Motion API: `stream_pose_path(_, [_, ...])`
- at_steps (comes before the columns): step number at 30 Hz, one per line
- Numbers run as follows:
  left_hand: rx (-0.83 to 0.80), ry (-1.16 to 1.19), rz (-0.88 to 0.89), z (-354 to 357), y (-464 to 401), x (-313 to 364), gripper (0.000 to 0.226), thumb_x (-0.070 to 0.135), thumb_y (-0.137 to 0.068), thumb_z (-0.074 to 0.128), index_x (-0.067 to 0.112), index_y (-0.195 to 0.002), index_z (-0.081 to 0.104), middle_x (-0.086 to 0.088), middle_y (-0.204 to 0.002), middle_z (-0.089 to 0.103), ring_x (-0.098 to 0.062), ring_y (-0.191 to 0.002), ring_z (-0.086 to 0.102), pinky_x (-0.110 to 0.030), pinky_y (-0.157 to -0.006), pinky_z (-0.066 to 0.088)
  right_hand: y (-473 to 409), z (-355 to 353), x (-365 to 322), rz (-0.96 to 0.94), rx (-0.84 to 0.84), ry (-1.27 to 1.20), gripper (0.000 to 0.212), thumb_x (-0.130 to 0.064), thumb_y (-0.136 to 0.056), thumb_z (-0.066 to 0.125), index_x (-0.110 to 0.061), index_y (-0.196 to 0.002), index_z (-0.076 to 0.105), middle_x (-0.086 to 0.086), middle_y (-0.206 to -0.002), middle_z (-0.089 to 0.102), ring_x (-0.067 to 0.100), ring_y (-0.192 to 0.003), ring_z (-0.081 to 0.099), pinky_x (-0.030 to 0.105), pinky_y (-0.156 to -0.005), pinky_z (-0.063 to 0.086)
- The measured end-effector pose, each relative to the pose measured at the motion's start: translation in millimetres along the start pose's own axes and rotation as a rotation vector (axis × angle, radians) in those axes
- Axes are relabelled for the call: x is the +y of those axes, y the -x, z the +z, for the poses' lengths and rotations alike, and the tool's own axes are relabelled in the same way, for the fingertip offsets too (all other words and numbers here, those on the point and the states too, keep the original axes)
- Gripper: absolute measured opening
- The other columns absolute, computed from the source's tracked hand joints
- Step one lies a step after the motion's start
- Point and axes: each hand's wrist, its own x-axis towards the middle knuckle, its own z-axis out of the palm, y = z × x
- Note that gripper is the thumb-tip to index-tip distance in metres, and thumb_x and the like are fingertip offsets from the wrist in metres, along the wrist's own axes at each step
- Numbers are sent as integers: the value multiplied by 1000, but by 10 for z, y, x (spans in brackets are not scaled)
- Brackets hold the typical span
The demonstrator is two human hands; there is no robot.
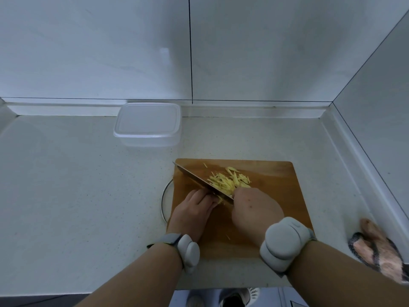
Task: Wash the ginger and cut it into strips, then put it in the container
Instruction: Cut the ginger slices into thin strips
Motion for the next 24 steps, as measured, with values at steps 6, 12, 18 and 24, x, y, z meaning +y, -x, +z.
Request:
stream_pose_path(6, [42, -8, -6, 6, -16, 11, 23, 27, -90, 52, 14, -95, 71, -3, -100, 66, -18, -91, 57, -28, -63, 55, -104, 78, -109, -48, 48, -33, 20, -10, -99, 43, -14, -110, 60, 6, -93, 62, 24, -79, 60, 33, -70, 51])
stream_pose_path(12, [30, -2, -7, 3, -14, 4, 22, 28, -91, 51, 16, -96, 70, -1, -100, 65, -16, -92, 57, -28, -65, 55, -29, -56, -18, -47, 8, 20, 21, -9, -96, 46, -8, -99, 68, 7, -82, 63, 20, -62, 52, 28, -58, 42])
stream_pose_path(18, [43, 16, -3, 5, -24, 1, 23, 27, -91, 52, 14, -96, 70, -3, -100, 66, -18, -91, 58, -30, -64, 55, -71, 82, -93, -39, 63, -18, 20, -10, -99, 43, -14, -109, 59, 5, -90, 60, 24, -75, 58, 32, -66, 48])
stream_pose_path(24, [10, 15, -21, 2, -16, -8, 27, 31, -92, 48, 16, -96, 70, -2, -102, 66, -19, -91, 61, -32, -63, 56, -61, -23, -22, -53, 32, 0, 20, -13, -97, 47, -12, -98, 66, 7, -87, 66, 22, -69, 60, 30, -61, 48])
